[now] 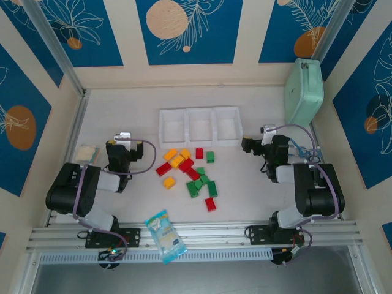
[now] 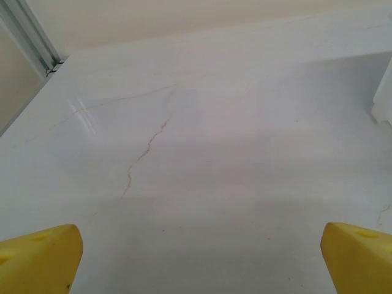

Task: Sort the legos into containers by color
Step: Pick up the lego from the center of the table.

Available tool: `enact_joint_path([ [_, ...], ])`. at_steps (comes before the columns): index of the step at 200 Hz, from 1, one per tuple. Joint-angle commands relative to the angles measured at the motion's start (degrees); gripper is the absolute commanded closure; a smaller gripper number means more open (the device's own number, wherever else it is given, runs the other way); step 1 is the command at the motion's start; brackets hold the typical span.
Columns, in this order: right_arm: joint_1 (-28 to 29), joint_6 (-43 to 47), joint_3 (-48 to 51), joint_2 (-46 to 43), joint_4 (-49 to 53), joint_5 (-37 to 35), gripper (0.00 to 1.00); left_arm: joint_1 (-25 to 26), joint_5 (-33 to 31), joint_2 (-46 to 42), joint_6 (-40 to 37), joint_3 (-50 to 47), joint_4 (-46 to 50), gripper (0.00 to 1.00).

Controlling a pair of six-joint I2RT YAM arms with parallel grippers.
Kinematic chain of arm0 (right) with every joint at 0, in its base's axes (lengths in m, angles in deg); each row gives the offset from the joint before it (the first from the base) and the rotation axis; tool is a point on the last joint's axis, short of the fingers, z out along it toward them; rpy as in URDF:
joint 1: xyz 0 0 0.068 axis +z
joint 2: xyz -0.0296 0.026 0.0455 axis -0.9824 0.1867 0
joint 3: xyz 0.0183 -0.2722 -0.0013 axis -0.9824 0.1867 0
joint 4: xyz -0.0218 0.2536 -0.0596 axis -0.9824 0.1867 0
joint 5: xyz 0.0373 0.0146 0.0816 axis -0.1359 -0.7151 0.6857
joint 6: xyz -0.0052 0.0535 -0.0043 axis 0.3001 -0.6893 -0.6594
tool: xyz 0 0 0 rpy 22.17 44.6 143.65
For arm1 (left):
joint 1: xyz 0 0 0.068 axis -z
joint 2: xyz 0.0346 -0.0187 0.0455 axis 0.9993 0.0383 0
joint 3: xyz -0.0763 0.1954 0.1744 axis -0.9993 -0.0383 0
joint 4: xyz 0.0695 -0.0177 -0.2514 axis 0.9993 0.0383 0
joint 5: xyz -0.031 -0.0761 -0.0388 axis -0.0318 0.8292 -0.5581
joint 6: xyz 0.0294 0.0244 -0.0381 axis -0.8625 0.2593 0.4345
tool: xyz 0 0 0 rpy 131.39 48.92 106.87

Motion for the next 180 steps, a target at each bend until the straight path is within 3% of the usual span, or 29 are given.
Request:
enact_joint_path([
  [1, -0.2, -0.5, -1.2, 0.7, -1.2, 0.6, 0.01, -0.7, -0.2, 0.4, -1.1, 1.2, -1.8, 0.01],
  [148, -0.9, -1.0, -1.3, 0.7, -1.0, 1.9, 0.01, -1.8, 1.3, 0.4, -0.4, 1.9, -0.1, 0.01],
  [155, -0.3, -1.0, -1.1, 0.6, -1.5, -0.9, 0.01, -2.5, 2.7, 0.1, 0.1, 2.0, 0.4, 0.01],
  [166, 3.1, -2.4, -0.1, -3.0, -2.0, -15.9, 0.01, -1.6, 2.8, -2.1, -1.3, 2.0, 1.3, 0.01],
  [173, 5.7, -2.5, -1.5, -8.6, 6.2, -22.5, 0.01, 0.3, 1.2, -5.9, -3.2, 2.1, 5.0, 0.01],
  [180, 6.6, -6.2, -5.7, -14.6, 18.9, -24.5, 0.01, 2.9, -2.2, -11.5, -4.9, 2.9, 10.1, 0.00],
])
